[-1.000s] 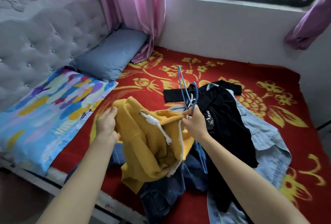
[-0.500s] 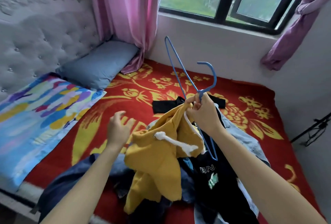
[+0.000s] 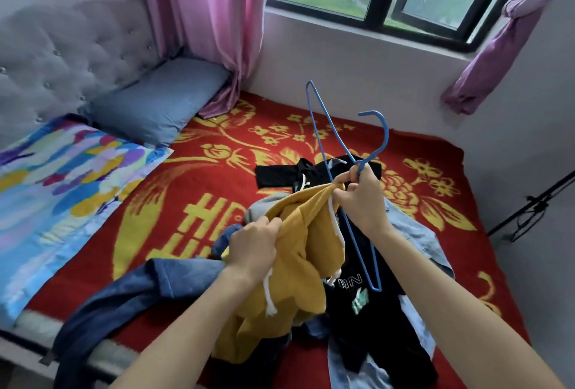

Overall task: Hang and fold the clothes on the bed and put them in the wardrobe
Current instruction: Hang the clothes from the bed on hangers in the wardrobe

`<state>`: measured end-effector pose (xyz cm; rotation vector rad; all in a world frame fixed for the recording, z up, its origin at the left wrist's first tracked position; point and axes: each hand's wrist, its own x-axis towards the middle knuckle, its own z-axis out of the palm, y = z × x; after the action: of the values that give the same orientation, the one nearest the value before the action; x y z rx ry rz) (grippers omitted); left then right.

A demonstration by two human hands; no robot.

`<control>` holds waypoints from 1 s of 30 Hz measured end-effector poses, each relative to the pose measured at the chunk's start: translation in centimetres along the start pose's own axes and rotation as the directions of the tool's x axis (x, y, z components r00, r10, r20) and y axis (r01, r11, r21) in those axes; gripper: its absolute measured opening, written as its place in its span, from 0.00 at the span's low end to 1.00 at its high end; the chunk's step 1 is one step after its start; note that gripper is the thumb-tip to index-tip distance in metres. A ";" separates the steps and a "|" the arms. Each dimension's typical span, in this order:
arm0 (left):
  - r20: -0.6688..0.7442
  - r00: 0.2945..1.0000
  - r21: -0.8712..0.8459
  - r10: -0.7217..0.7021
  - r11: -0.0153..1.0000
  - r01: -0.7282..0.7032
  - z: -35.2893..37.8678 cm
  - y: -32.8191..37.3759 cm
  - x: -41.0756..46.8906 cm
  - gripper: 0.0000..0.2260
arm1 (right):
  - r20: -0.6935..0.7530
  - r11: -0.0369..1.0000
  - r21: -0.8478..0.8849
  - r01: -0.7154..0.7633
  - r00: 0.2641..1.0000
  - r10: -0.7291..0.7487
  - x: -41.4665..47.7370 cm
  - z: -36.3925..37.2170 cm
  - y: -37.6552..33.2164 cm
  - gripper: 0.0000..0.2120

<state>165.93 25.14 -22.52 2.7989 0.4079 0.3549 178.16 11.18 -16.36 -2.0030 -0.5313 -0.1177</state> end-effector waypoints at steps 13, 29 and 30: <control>0.455 0.890 -0.377 0.030 0.912 0.162 3.9 -1.6 -3.2 0.09 | 0.097 0.998 0.046 -0.049 0.994 0.044 -3.6 0.5 1.3 0.20; 0.603 0.798 -0.685 0.028 0.531 0.499 9.1 1.9 -3.6 0.19 | 0.042 0.990 0.081 -0.114 0.993 0.111 -3.7 0.0 3.8 0.21; 0.574 0.819 -0.667 0.003 0.582 0.466 9.0 1.7 -3.7 0.19 | 0.031 0.988 0.084 -0.129 0.991 0.127 -3.6 -0.3 4.2 0.21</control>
<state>165.43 20.23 -31.03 1.7933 0.3703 -0.2647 176.72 8.18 -20.74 -1.9504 -0.4160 0.0096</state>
